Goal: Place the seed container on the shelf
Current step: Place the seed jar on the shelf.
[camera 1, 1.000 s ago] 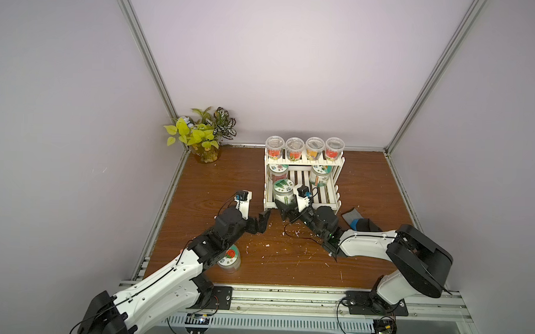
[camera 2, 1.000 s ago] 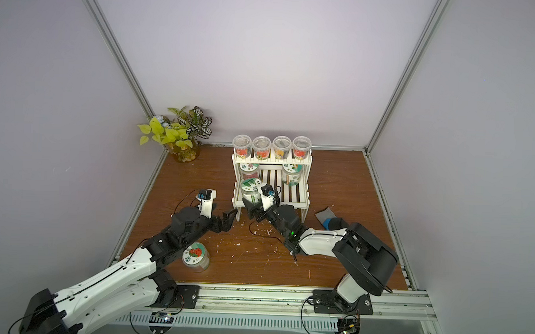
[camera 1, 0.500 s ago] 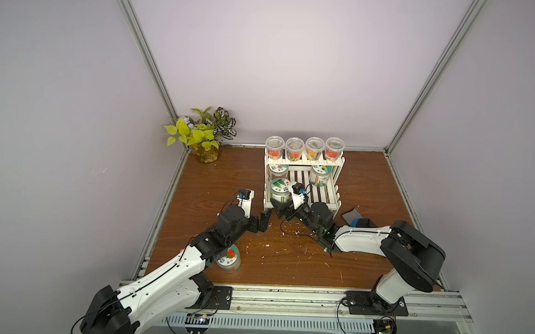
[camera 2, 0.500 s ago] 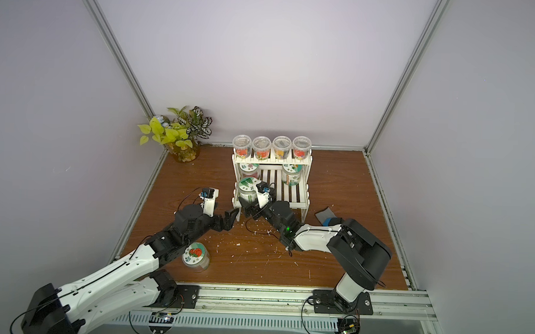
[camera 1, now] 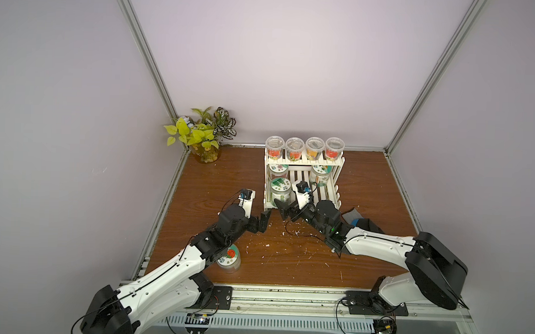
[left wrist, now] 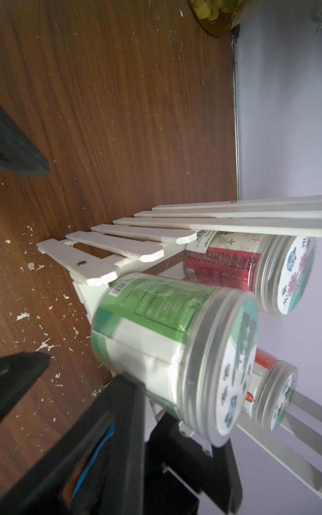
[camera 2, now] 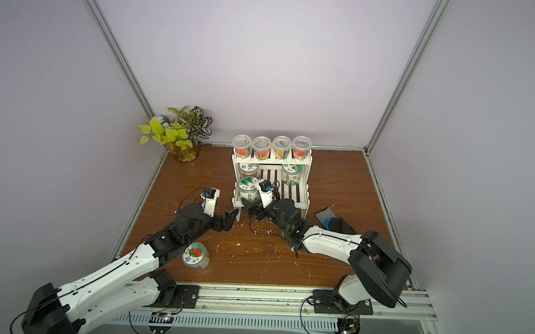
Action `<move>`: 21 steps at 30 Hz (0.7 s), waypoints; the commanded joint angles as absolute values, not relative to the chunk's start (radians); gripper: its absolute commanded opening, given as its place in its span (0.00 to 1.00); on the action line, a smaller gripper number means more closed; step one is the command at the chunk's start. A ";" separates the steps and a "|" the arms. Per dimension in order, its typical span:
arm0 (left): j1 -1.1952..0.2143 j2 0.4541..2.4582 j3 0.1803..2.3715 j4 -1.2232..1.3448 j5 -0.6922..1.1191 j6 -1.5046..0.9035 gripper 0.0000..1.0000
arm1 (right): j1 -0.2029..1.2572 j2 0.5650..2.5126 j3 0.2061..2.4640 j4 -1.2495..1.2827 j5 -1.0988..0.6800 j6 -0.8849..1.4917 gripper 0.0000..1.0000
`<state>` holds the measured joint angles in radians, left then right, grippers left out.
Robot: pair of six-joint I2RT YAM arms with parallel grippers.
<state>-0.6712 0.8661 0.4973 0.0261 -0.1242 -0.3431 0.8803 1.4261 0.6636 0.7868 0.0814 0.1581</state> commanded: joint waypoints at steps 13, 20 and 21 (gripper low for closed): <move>-0.649 0.783 0.455 0.060 -0.114 -0.379 0.99 | 0.859 1.377 0.655 0.770 0.022 0.260 0.73; -0.649 0.758 0.427 0.084 -0.086 -0.429 1.00 | 0.858 1.405 0.642 0.833 0.026 0.298 0.73; -0.649 0.761 0.426 0.086 -0.087 -0.432 1.00 | 0.858 1.405 0.633 0.851 0.039 0.295 0.73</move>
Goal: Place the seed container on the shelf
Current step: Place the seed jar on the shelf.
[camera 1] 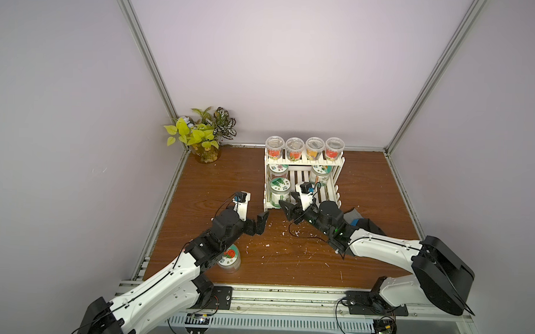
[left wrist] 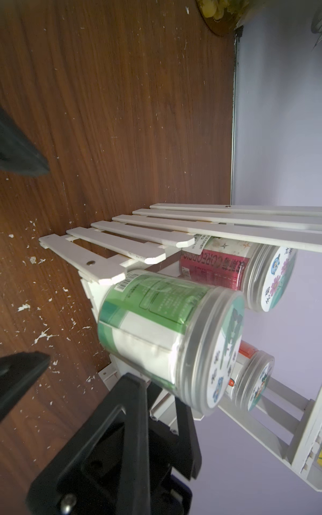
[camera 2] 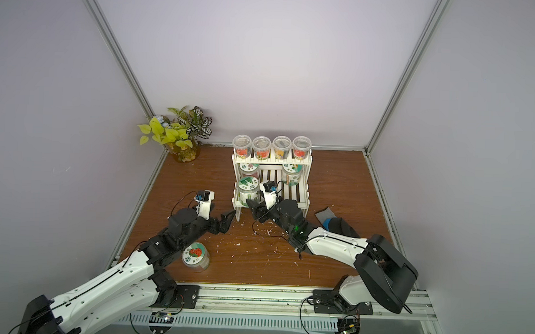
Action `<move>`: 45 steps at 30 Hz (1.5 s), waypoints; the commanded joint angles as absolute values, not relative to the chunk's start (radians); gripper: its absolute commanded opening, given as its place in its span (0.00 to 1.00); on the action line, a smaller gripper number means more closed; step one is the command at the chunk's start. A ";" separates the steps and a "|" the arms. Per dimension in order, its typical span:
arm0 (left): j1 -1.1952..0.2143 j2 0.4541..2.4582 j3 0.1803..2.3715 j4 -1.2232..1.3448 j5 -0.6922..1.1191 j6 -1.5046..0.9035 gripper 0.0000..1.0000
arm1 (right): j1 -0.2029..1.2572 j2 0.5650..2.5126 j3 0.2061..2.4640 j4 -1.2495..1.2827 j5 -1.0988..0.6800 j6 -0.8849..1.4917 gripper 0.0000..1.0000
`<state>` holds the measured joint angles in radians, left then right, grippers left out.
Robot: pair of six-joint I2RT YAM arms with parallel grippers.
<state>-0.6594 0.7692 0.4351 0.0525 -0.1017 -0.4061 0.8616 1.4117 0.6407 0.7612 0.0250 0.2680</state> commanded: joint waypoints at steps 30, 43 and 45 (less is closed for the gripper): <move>-0.649 0.772 0.465 -0.057 -0.105 -0.465 1.00 | 0.796 1.507 0.679 0.893 -0.029 0.213 0.72; -0.649 0.795 0.496 -0.086 -0.114 -0.427 1.00 | 0.788 1.538 0.699 0.905 -0.052 0.208 0.70; -0.650 0.789 0.494 -0.085 -0.116 -0.428 1.00 | 0.788 1.539 0.699 0.902 -0.061 0.209 0.70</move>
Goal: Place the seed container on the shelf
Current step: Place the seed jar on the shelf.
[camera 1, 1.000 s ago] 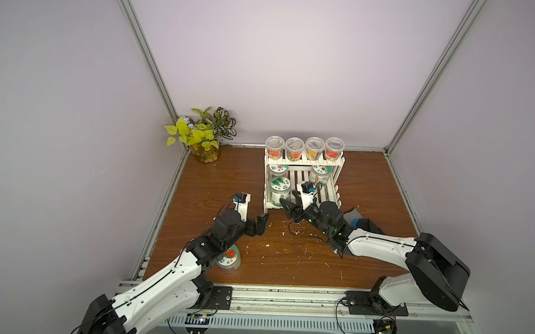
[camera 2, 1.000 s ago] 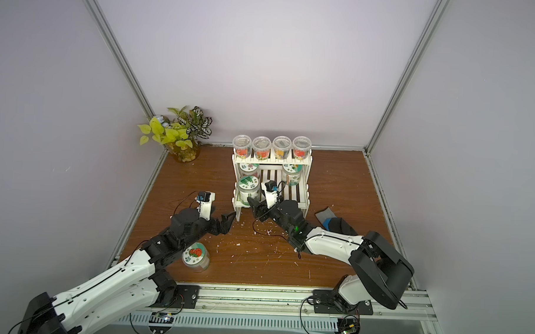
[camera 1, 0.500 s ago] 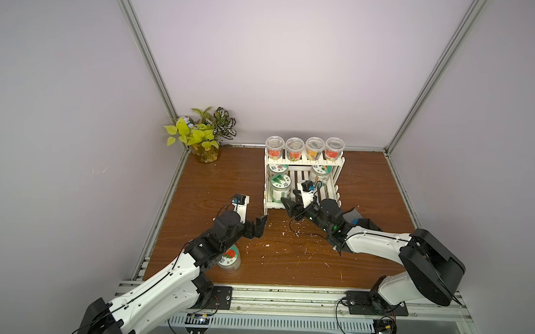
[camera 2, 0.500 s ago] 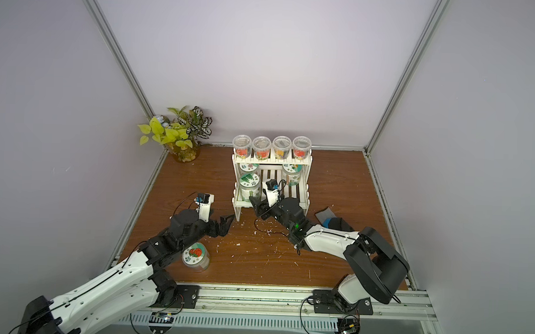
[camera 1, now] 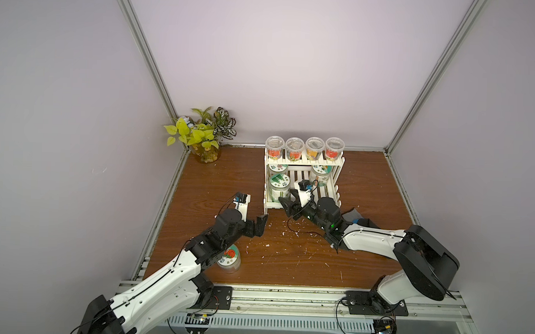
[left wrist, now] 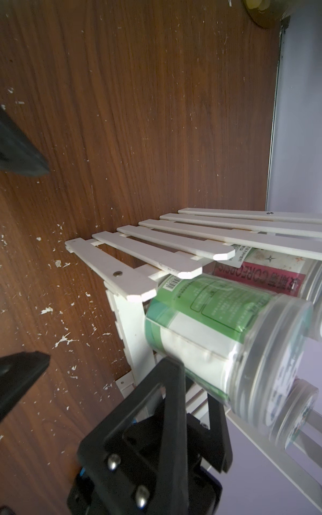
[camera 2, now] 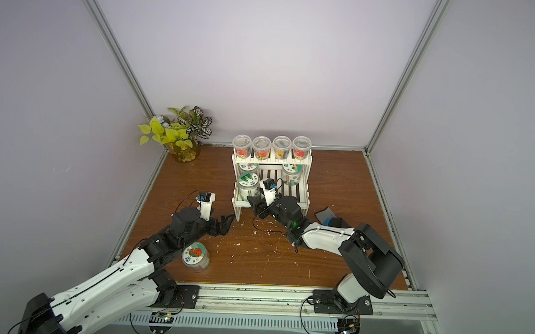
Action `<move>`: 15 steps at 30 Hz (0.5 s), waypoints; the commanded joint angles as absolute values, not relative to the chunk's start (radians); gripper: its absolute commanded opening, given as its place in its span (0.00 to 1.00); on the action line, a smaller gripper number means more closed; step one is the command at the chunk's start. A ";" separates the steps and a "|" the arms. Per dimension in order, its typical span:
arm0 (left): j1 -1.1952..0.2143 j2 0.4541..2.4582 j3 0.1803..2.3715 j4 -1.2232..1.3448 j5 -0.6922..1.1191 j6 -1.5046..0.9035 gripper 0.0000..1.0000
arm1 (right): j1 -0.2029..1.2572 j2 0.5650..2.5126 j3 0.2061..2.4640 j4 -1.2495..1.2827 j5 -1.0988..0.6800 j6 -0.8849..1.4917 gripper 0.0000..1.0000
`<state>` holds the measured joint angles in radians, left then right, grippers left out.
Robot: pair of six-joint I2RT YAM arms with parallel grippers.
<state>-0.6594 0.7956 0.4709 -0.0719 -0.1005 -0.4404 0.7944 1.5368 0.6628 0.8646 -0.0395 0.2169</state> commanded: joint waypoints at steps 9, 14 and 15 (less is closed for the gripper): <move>-0.649 0.770 0.492 -0.088 -0.133 -0.429 1.00 | 0.787 1.525 0.675 0.903 -0.060 0.183 0.71; -0.649 0.769 0.492 -0.094 -0.136 -0.433 1.00 | 0.777 1.531 0.681 0.886 -0.019 0.169 0.71; -0.648 0.769 0.493 -0.096 -0.137 -0.433 1.00 | 0.776 1.532 0.683 0.888 -0.025 0.172 0.70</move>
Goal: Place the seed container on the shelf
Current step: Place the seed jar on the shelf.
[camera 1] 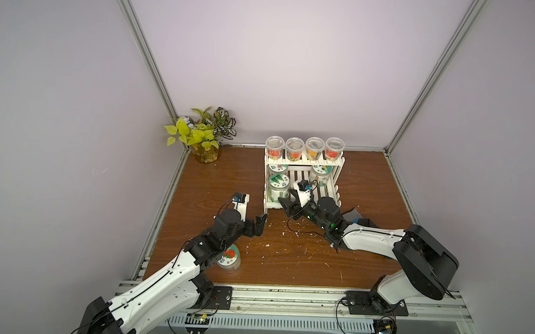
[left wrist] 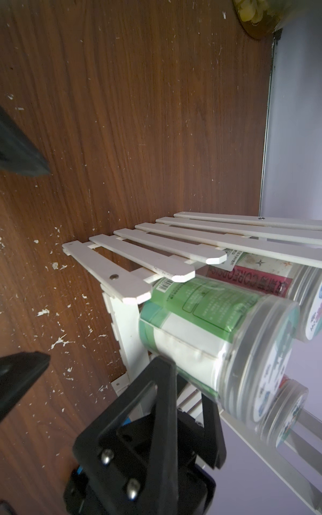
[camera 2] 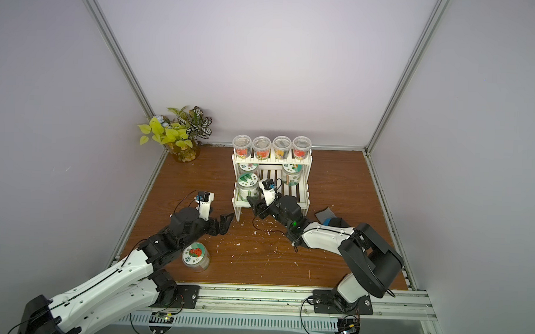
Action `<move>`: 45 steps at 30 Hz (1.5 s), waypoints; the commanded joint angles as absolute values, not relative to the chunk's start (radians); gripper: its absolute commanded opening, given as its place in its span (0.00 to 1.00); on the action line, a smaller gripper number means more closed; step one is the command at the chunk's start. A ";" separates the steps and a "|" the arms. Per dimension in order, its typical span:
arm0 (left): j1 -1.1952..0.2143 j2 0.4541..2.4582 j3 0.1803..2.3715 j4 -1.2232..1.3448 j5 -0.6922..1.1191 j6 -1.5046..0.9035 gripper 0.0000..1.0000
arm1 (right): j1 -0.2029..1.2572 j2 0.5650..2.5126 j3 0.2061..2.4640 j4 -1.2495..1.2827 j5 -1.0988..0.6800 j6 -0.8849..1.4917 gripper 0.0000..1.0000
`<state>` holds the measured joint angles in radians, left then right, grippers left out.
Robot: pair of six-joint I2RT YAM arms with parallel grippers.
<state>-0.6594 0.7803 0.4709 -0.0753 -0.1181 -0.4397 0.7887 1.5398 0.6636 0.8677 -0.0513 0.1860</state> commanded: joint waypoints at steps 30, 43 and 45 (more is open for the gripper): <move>-0.649 0.779 0.488 -0.101 -0.150 -0.439 1.00 | 0.765 1.587 0.683 0.941 -0.075 0.170 0.70; -0.649 0.755 0.507 -0.156 -0.138 -0.492 0.99 | 0.764 1.545 0.647 0.947 -0.141 0.179 0.73; -0.649 0.753 0.519 -0.186 -0.138 -0.517 1.00 | 0.765 1.532 0.639 0.942 -0.134 0.180 0.74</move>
